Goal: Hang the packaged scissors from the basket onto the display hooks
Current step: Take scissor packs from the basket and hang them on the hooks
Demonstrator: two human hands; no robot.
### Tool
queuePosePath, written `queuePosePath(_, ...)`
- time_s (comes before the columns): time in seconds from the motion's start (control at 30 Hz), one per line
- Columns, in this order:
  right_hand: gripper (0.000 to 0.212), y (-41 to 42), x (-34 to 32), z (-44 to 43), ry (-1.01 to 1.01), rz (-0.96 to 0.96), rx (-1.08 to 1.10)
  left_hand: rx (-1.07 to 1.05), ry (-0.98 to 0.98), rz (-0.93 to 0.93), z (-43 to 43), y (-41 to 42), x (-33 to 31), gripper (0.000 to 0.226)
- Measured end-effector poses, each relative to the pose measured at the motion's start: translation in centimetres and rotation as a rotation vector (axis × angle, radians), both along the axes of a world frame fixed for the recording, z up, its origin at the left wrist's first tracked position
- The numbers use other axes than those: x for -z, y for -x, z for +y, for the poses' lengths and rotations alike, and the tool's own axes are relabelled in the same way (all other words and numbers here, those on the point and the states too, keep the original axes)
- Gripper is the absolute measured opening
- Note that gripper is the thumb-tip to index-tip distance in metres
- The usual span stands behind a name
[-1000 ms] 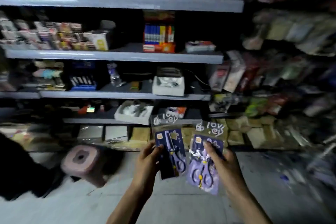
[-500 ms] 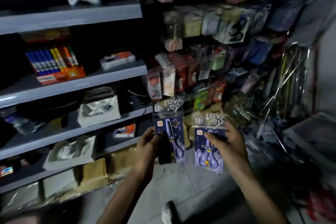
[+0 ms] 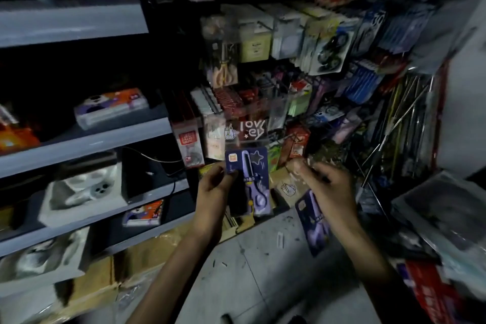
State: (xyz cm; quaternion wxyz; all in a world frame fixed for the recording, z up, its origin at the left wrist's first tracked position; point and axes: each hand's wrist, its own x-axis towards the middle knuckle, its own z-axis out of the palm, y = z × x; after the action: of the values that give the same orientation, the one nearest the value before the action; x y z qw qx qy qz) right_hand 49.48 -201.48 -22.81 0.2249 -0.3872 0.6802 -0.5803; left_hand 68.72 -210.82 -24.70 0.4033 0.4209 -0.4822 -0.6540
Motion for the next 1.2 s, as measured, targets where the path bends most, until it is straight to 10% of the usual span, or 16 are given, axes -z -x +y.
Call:
queuePosePath(0.37,0.018,9.7,0.0,-8.5,-0.057,-0.085,-0.235,-0.198,-0.013,-0.071,-2.4,7.8,-1.1,0.016)
queuePosePath(0.53,0.075,13.6,-1.8,-11.0,0.068,-0.045,-0.491,-0.288,0.007,-0.032,-2.3,12.8,-1.8,0.018)
queuePosePath(0.7,0.003,15.1,-3.0,-13.5,0.043,-0.012,-0.596,-0.352,-0.005,-0.034,-1.7,16.0,-2.3,0.021)
queuePosePath(1.2,0.005,12.4,-5.2,-20.4,0.100,-0.193,-0.613,-0.404,0.321,-0.093,-8.5,13.1,-5.7,0.014)
